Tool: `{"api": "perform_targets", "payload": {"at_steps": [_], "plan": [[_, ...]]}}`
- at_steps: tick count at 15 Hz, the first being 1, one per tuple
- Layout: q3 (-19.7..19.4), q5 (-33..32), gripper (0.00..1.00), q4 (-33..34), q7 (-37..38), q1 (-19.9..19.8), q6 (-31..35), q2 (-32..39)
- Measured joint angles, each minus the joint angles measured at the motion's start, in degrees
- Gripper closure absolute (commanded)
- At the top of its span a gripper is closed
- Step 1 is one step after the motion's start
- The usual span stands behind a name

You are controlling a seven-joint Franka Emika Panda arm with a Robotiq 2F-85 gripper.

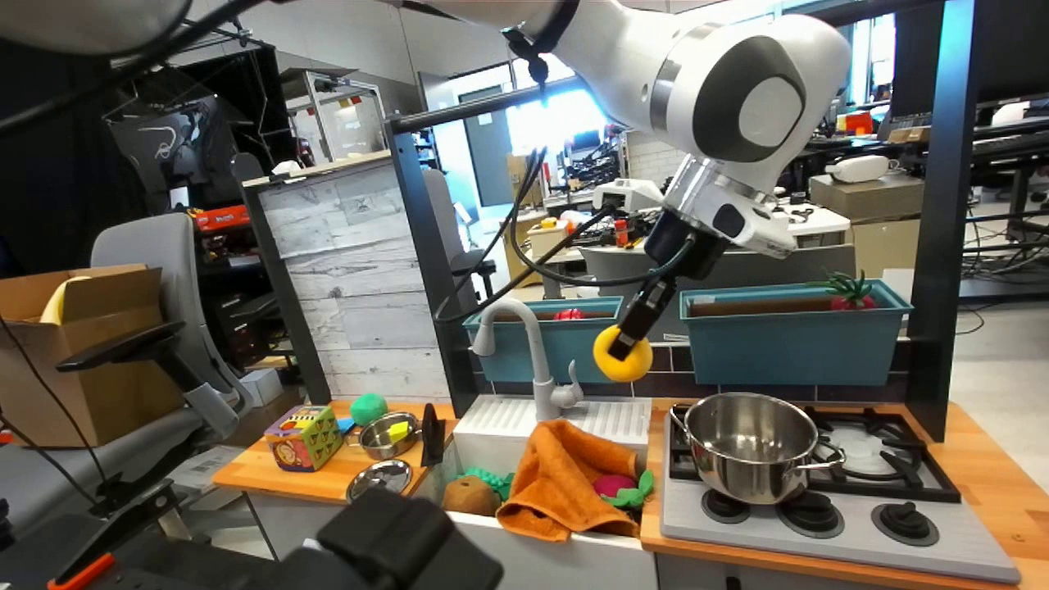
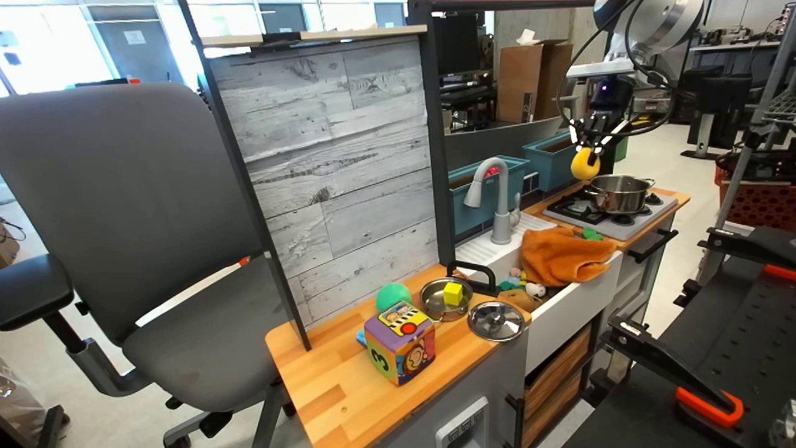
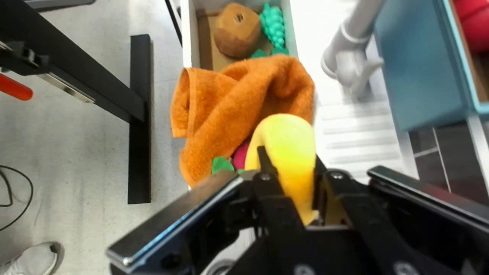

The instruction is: Remove the orange ball from the silver pot and put it in the sink

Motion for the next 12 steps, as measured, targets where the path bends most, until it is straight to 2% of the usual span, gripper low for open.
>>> {"api": "perform_targets", "payload": {"at_steps": [4, 9, 12], "plan": [[1.48, -0.56, 0.95, -11.25, -6.91, 2.72, -2.23, -6.33], [3.79, -2.91, 0.95, -26.35, -13.94, 8.43, -1.73, -13.51], [0.50, -2.14, 0.95, -34.95, -19.39, 16.27, 4.56, -18.10]]}}
